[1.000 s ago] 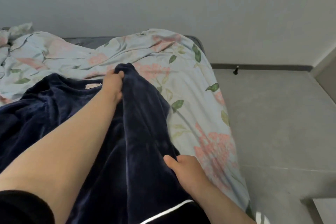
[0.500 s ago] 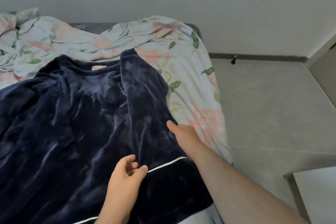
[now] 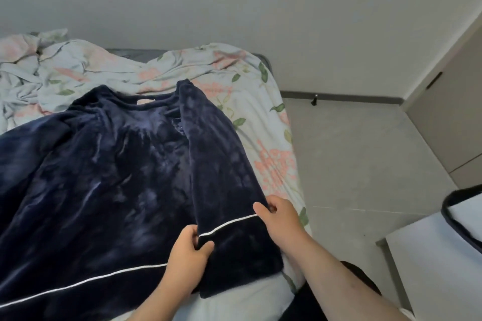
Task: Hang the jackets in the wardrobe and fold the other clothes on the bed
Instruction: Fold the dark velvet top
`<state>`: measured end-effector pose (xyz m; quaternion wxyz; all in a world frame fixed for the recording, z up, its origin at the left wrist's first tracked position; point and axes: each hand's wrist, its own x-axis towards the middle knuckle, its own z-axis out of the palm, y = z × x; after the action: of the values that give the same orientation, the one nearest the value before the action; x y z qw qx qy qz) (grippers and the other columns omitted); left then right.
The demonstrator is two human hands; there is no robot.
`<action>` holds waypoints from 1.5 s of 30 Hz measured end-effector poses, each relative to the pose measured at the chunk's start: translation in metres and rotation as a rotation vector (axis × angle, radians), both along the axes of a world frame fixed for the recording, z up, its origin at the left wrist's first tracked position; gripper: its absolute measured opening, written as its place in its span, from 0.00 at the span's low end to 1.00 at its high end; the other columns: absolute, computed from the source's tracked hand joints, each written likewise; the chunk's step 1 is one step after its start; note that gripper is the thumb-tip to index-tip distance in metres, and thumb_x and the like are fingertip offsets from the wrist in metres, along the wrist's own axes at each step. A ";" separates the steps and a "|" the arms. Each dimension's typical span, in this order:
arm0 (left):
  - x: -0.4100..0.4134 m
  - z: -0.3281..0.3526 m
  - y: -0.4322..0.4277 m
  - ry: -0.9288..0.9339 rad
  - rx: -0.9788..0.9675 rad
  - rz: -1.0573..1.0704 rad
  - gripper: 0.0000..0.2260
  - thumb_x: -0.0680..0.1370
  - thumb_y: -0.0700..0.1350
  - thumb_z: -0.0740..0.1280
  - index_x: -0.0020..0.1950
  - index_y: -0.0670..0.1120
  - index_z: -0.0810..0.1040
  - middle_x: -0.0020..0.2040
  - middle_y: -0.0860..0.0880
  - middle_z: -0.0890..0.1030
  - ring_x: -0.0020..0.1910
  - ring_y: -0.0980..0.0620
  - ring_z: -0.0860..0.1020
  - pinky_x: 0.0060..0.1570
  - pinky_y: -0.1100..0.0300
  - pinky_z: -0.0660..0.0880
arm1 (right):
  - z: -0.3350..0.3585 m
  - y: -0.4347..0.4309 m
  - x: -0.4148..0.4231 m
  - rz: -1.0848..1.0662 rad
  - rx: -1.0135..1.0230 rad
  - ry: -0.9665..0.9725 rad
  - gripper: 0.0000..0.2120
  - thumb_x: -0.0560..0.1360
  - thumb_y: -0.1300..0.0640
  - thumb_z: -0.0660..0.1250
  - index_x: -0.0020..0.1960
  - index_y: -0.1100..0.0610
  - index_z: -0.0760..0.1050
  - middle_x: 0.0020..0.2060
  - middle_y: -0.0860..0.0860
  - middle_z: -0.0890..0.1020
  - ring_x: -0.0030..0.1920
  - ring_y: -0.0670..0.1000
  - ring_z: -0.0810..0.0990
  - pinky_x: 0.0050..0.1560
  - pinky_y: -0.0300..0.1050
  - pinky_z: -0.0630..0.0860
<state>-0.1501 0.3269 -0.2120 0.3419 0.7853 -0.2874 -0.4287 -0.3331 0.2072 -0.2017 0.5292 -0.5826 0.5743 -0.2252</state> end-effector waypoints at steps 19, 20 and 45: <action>-0.048 0.029 0.038 0.012 -0.062 -0.150 0.06 0.75 0.44 0.70 0.50 0.50 0.76 0.33 0.51 0.75 0.32 0.55 0.75 0.37 0.51 0.79 | 0.021 0.048 -0.068 -0.025 0.475 -0.057 0.20 0.73 0.60 0.72 0.62 0.53 0.71 0.51 0.56 0.85 0.48 0.56 0.86 0.53 0.56 0.82; -0.051 0.029 0.041 -0.052 -0.072 -0.168 0.07 0.75 0.45 0.70 0.51 0.52 0.75 0.37 0.51 0.76 0.34 0.56 0.76 0.42 0.51 0.79 | 0.021 0.050 -0.067 0.006 0.428 0.003 0.21 0.73 0.58 0.72 0.64 0.53 0.70 0.53 0.54 0.83 0.50 0.55 0.85 0.54 0.54 0.82; 0.215 0.052 0.049 -1.033 -0.067 0.076 0.34 0.74 0.61 0.56 0.73 0.41 0.70 0.75 0.42 0.67 0.77 0.42 0.59 0.75 0.47 0.54 | 0.038 0.054 0.139 0.717 -0.832 0.603 0.33 0.74 0.36 0.61 0.75 0.51 0.68 0.77 0.53 0.62 0.78 0.52 0.56 0.75 0.42 0.39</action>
<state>0.0654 0.3760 -0.1597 0.1957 0.8929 -0.4037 0.0371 -0.1941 0.2610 -0.1634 0.1152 -0.9342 0.3315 -0.0641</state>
